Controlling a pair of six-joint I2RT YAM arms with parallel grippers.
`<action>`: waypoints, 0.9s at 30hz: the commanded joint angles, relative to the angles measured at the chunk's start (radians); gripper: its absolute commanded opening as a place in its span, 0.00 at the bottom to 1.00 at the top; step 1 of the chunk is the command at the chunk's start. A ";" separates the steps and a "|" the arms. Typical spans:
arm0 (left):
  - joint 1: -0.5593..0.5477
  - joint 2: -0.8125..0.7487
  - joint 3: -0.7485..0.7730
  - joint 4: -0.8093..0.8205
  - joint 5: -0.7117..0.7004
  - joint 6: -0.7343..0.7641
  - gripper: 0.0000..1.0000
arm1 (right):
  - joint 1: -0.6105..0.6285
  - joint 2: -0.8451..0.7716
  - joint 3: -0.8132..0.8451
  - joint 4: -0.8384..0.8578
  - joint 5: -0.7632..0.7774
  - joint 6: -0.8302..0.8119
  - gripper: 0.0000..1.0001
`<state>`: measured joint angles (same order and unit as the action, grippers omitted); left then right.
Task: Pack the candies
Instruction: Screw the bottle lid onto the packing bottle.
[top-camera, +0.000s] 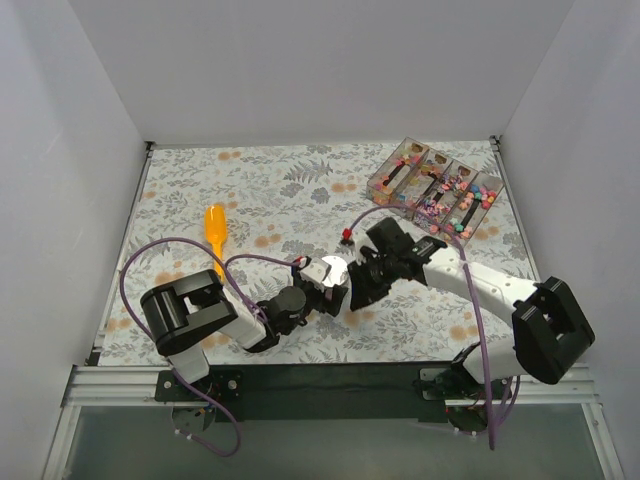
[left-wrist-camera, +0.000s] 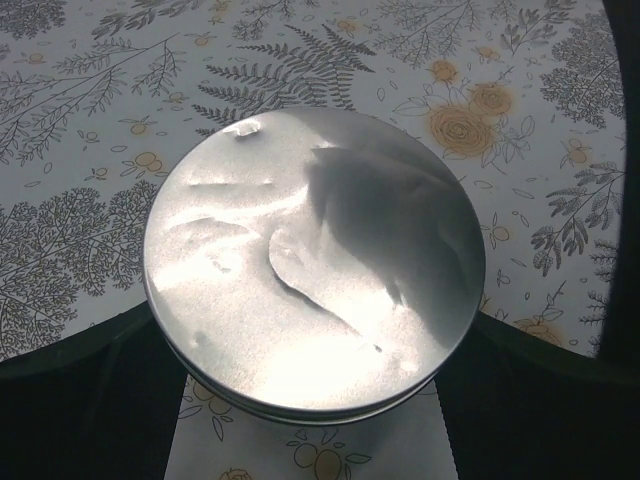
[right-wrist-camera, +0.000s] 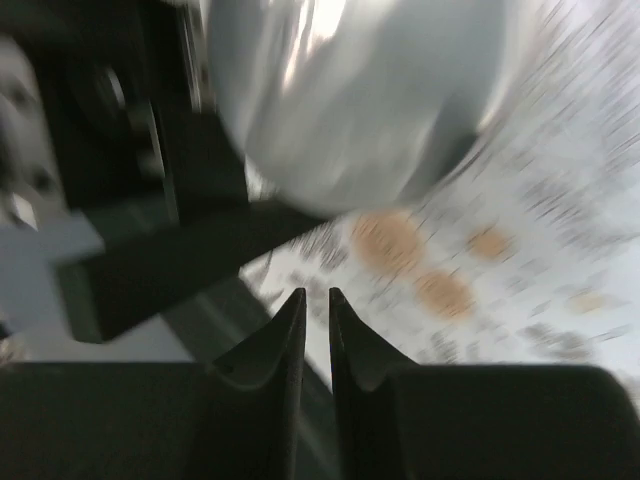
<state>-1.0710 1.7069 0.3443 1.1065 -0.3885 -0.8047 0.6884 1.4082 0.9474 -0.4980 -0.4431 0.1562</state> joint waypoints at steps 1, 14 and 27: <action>0.016 0.020 -0.002 -0.134 -0.043 -0.060 0.63 | 0.074 -0.061 -0.123 -0.036 -0.069 0.187 0.20; 0.016 0.010 -0.022 -0.115 0.010 -0.056 0.63 | 0.020 -0.109 0.040 -0.037 0.156 0.119 0.23; 0.016 0.008 -0.011 -0.137 0.019 -0.037 0.65 | 0.017 0.127 0.159 0.145 -0.026 0.086 0.24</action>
<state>-1.0622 1.7073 0.3481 1.1015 -0.3901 -0.8303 0.7074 1.4986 1.1481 -0.4236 -0.3943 0.2401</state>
